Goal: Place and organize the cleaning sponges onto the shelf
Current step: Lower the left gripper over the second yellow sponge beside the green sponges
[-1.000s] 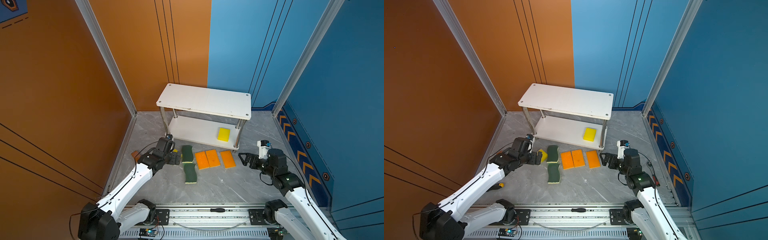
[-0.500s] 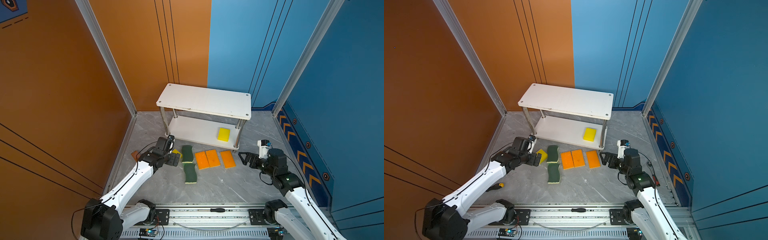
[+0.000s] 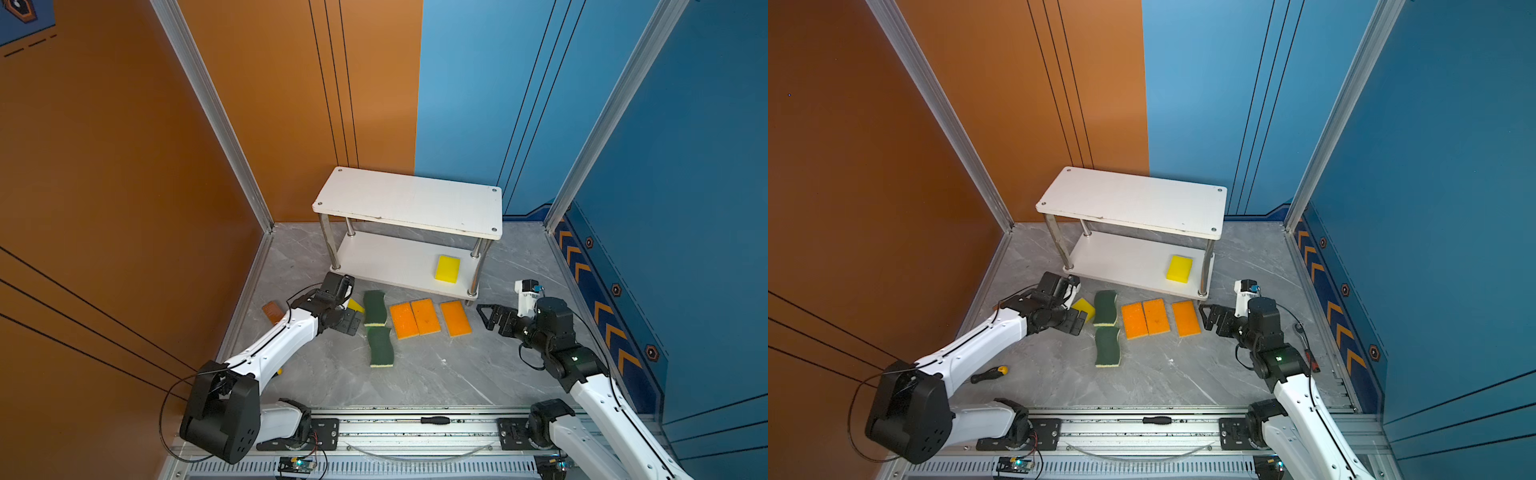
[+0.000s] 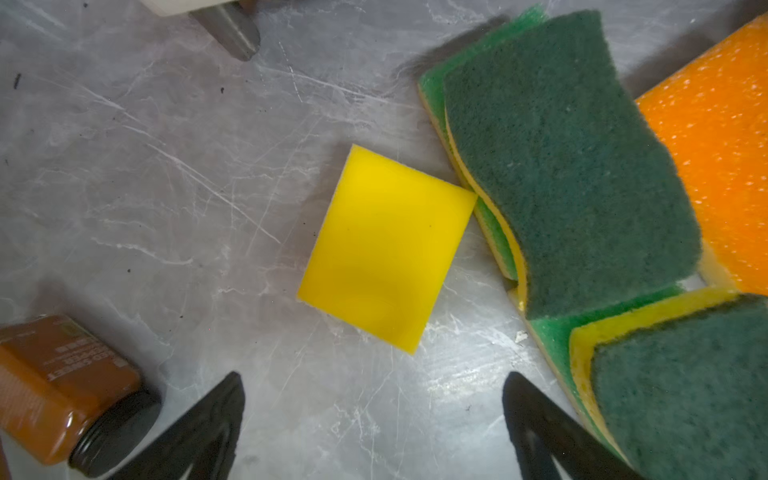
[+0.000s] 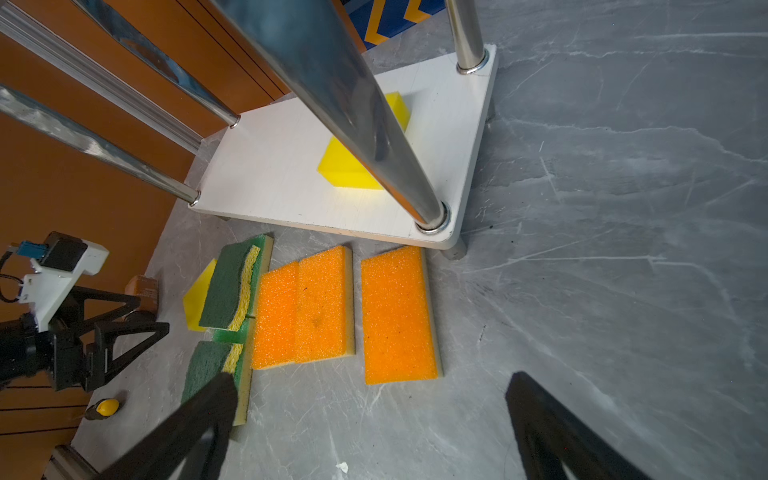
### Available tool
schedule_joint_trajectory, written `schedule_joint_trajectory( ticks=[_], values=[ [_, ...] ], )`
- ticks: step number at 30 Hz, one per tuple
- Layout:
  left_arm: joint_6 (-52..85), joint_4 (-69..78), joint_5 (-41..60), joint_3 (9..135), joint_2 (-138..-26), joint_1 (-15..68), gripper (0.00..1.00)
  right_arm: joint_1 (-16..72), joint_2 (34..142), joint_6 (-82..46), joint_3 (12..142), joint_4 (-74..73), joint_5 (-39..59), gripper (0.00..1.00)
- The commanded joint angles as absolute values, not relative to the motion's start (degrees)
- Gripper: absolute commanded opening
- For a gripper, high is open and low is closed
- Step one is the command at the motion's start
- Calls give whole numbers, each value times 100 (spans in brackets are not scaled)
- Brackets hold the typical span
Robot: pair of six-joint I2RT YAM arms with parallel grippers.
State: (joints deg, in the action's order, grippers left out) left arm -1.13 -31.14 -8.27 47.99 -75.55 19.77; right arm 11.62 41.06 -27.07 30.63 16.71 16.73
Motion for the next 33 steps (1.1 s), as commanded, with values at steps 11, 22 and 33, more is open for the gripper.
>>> schedule_joint_trajectory(
  ticks=[11, 22, 33],
  values=[
    [-498, -3234, -601, 5228, -8161, 1732, 98, 1160, 4202, -2733, 3012, 1512, 1749, 100],
    [-817, -3233, -382, 5421, -8547, 1704, 98, 1151, 4175, -2716, 2993, 1526, 1688, 100],
    [-922, -3226, -387, 5450, -8799, 1736, 98, 1151, 4201, -2725, 3018, 1534, 1688, 100]
  ],
)
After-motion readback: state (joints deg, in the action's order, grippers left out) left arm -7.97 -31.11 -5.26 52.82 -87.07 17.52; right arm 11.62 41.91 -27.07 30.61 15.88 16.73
